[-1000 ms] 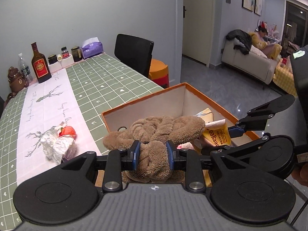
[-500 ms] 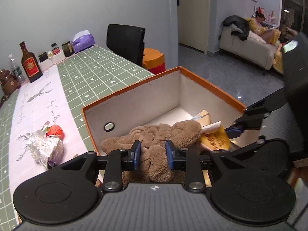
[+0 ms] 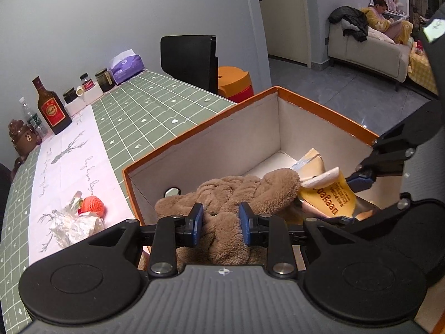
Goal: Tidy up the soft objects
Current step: 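Lower the towel and snack bag into the box and open both grippers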
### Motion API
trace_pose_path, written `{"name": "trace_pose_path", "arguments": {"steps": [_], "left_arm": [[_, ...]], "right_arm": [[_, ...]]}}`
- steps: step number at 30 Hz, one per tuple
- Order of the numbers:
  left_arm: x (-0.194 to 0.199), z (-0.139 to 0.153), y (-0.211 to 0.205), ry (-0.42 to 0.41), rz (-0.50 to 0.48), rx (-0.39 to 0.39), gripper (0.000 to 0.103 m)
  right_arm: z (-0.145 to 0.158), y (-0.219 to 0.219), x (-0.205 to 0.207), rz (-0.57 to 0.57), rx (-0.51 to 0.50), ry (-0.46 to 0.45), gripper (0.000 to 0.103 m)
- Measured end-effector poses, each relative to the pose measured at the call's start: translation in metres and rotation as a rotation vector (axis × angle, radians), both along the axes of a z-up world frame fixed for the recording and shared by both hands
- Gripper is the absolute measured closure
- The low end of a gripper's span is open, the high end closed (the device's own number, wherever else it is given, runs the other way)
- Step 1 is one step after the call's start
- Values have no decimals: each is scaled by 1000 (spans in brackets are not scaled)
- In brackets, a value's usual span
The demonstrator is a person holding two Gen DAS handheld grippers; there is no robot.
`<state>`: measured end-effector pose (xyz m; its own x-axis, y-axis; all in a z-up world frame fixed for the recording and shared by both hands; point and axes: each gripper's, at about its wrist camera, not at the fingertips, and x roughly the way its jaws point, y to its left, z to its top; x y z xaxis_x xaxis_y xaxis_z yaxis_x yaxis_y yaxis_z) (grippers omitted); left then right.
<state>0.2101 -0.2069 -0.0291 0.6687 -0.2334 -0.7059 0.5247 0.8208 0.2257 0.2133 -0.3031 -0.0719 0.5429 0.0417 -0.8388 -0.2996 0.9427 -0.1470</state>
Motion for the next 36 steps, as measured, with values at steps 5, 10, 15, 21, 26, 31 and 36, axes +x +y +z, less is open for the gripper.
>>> {"name": "trace_pose_path", "arguments": {"steps": [5,10,15,21,26,31,36], "left_arm": [[7,4,1,-29,14,-12,82],[18,15,7,-33,33,-61,100],[24,13,8,-23,32,-75,100],[39,10,18,0,43,-104,100],[44,5,16,7,51,-85,100],[39,0,16,68,22,-41,100],[29,-2,17,169,29,-18,100]], "right_arm": [[7,-1,5,-18,12,-12,67],[22,-2,8,-19,46,-49,67],[21,2,17,-12,45,-36,67],[14,-4,27,-28,79,0,66],[8,-4,34,-39,84,5,66],[8,-1,31,-26,71,4,66],[10,0,22,-14,40,1,65]]}}
